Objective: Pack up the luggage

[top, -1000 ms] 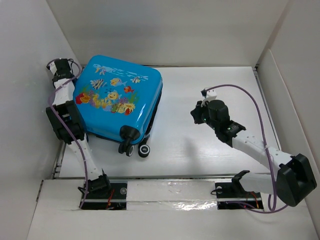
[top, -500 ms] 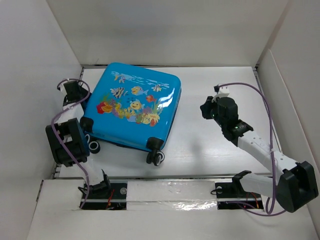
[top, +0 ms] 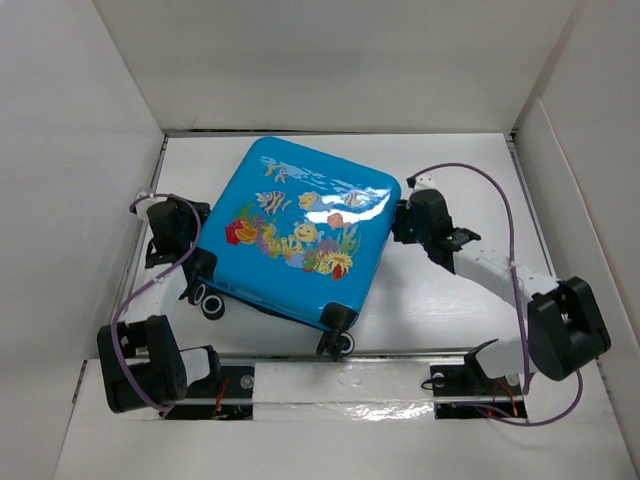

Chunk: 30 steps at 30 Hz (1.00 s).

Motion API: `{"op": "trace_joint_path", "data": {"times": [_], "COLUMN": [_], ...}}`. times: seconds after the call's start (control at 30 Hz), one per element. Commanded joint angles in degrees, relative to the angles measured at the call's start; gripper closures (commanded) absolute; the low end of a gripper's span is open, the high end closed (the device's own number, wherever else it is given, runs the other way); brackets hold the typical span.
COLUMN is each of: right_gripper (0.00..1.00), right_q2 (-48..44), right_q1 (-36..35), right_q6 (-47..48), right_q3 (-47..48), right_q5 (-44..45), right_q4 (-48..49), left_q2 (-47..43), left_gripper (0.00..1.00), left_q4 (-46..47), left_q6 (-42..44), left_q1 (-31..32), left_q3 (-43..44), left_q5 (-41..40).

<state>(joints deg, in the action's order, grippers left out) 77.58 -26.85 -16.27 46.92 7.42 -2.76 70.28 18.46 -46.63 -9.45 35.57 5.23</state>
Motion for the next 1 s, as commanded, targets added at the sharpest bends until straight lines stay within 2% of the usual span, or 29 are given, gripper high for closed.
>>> {"op": "trace_joint_path", "data": {"times": [0.0,0.1,0.2,0.27,0.3,0.33,0.37,0.4,0.47,0.5,0.57,0.6,0.63,0.73,0.77,0.83,0.9,0.93,0.97], "right_gripper": [0.64,0.64,0.65,0.65,0.66,0.66,0.66,0.66,0.66,0.66,0.6,0.58,0.51,0.37,0.35,0.32,0.32,0.37,0.48], "right_q2": [4.0,7.9,15.4,20.5,23.5,30.0,37.2,37.3,47.7,50.4,54.6,54.4,53.5,46.0,43.9,36.9,31.4,25.3,21.9], "right_q1": [-3.6,-5.3,-5.8,-5.8,-5.8,-5.8,-5.8,-5.8,-5.3,-5.3,-4.0,-3.5,-2.0,2.0,3.1,4.8,6.0,6.6,6.6], "right_q6": [-0.8,-1.5,-1.0,-0.2,0.3,0.7,1.8,2.2,4.0,4.2,4.3,4.2,4.1,2.7,2.3,2.3,2.8,3.1,3.2], "right_q3": [7.6,10.9,21.8,34.2,39.3,44.7,56.2,62.8,76.2,87.0,93.8,94.5,92.8,80.8,78.0,69.3,63.1,56.0,51.9], "right_q5": [-4.9,-7.0,-10.3,-13.5,-14.9,-18.2,-21.0,-21.0,-24.0,-24.8,-26.1,-26.2,-26.3,-27.0,-27.4,-28.2,-28.0,-26.3,-25.2], "right_q4": [3.7,7.5,5.9,4.2,-0.6,-2.9,-7.8,-11.5,-21.8,-23.9,-27.4,-27.1,-26.1,-19.1,-16.6,-14.0,-10.3,-9.0,-5.7], "left_q2": [-3.5,-5.2,-7.7,-9.4,-9.8,-10.2,-11.4,-11.9,-13.8,-14.6,-17.6,-18.9,-20.4,-28.2,-32.8,-37.1,-41.9,-42.6,-42.4], "left_gripper": [0.61,0.61,0.61,0.61,0.61,0.61,0.61,0.61,0.61,0.61,0.61,0.6,0.59,0.46,0.36,0.3,0.26,0.25,0.24], "left_q4": [1.6,1.6,3.9,4.3,4.6,4.1,3.3,2.9,1.8,0.9,-0.7,-3.2,-5.2,-14.4,-16.6,-21.2,-19.9,-18.8,-16.5], "left_q6": [-0.3,0.8,0.0,-0.2,-0.1,0.0,0.2,0.2,0.3,0.4,0.5,0.8,1.4,3.6,3.7,3.0,1.7,1.5,1.0], "left_q1": [7.7,8.8,10.9,13.2,14.5,15.8,18.6,19.9,22.4,24.6,26.3,26.3,26.3,26.3,26.3,26.3,26.3,26.3,26.3], "left_q3": [-4.9,-7.8,-12.2,-14.0,-15.4,-15.8,-16.5,-16.7,-16.9,-17.2,-17.6,-17.9,-17.8,-16.3,-15.5,-12.8,-10.4,-9.5,-8.9], "left_q5": [6.4,6.4,8.9,10.6,11.0,11.2,11.0,11.1,10.9,10.9,10.2,10.1,9.7,4.3,-0.1,-4.6,-10.8,-12.0,-13.8]}}
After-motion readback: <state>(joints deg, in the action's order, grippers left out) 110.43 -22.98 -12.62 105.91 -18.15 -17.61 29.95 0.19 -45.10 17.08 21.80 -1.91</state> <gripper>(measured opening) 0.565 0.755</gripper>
